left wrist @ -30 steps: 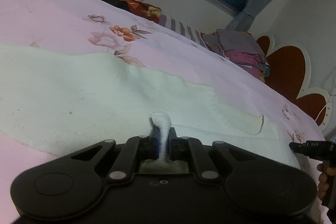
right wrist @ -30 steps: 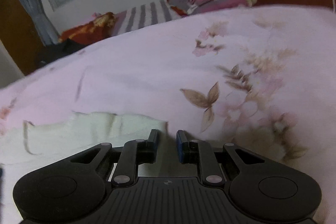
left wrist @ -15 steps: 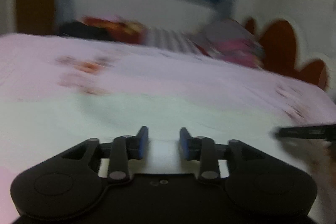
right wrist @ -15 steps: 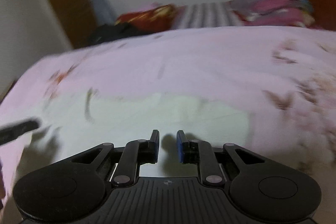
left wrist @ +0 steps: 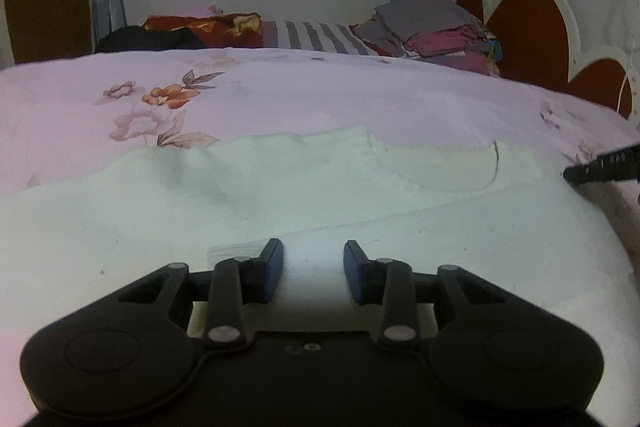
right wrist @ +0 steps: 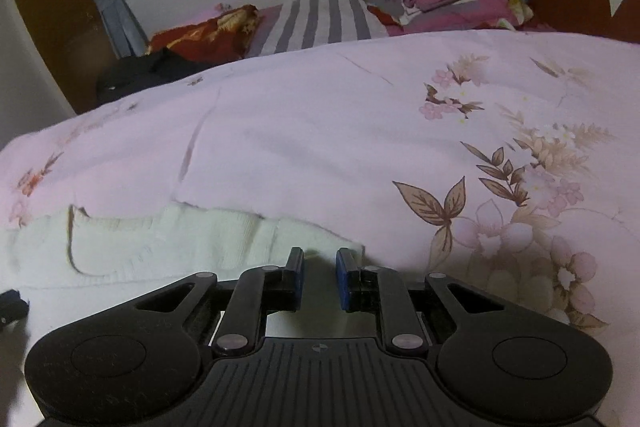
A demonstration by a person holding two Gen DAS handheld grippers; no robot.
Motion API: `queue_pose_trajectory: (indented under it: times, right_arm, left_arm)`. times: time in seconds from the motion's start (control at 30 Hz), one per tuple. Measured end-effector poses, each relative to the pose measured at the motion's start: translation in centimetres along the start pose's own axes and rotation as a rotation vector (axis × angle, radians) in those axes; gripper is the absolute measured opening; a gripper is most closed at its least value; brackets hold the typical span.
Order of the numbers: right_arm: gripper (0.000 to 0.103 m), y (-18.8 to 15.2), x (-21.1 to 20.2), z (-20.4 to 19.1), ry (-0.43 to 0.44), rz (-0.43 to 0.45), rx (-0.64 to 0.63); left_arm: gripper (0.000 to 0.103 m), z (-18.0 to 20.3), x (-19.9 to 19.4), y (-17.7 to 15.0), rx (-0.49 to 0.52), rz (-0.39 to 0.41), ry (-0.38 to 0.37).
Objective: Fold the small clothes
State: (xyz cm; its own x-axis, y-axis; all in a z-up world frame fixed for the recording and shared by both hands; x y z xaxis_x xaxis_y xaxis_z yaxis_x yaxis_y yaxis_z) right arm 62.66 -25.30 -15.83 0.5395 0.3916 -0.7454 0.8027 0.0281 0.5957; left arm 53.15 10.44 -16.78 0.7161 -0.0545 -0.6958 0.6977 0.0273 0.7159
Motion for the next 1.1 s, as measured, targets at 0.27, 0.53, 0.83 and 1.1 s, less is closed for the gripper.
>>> queue_pose_trajectory:
  times: [0.27, 0.53, 0.83, 1.1]
  right_arm:
    - [0.017, -2.1, -1.9, -1.2, 0.009, -0.042, -0.015]
    - [0.017, -8.0, -6.4, -2.9, -0.005, -0.069, -0.069]
    - [0.017, -9.5, -8.0, -4.0, -0.062, -0.026, -0.032]
    - [0.017, -9.6, -9.1, -4.9, -0.088, -0.012, -0.035]
  left_arm:
    - [0.035, 1.0, -1.1, 0.0, -0.016, 0.022, -0.033]
    - [0.035, 0.9, -2.2, -2.1, -0.015, 0.002, -0.042]
    - [0.049, 1.7, -2.2, -1.9, 0.018, -0.031, -0.049]
    - [0.055, -1.5, -4.2, -2.4, -0.047, -0.001, -0.03]
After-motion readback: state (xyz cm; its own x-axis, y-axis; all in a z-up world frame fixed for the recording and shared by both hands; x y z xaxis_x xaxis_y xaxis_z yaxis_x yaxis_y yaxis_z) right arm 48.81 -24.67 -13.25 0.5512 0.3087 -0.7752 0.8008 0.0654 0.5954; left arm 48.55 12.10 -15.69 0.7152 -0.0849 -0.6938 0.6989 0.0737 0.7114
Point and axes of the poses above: each gripper's, at about its wrist camera, not at the fingertips, and x roughly the way its jaws point, z to its right, y to its top, the point moved 7 cm from there along x, roughly the way its jaws point, and after that the axes turned 3 degrees about x, right-handed, at the moved point
